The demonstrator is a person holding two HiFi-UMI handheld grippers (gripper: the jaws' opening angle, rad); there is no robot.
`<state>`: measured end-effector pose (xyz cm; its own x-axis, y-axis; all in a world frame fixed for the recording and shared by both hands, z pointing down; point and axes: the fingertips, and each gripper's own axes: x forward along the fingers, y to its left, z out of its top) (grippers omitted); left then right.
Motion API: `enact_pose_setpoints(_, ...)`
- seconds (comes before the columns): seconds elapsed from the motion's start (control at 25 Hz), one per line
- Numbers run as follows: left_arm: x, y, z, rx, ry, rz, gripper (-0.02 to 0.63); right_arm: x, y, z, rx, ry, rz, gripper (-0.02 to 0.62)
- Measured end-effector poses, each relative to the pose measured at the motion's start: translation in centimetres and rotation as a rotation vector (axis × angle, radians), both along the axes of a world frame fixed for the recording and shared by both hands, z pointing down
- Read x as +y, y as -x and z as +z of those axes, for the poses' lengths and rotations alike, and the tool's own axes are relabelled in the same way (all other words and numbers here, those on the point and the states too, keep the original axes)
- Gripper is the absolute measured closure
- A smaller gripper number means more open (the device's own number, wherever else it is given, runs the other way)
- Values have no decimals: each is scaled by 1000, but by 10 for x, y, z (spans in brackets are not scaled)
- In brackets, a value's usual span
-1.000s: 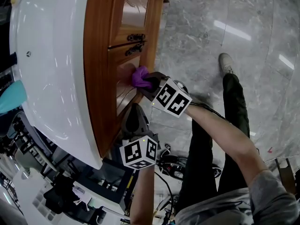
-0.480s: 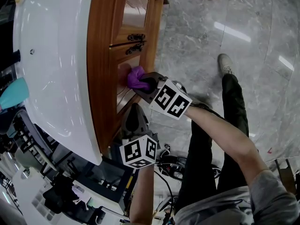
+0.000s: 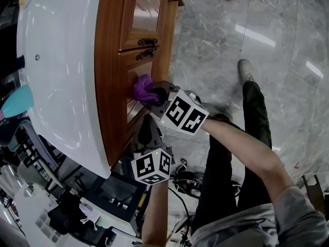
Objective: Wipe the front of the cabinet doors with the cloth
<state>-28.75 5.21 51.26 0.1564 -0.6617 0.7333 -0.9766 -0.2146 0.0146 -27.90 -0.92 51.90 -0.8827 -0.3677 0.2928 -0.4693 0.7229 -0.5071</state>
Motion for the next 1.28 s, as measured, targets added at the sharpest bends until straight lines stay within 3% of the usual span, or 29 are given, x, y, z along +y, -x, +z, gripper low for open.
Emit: enact_pose_setpoints(1.28,13,-3,3,-18,14,-25,598,4,-8,-83,-139,-129,4,534)
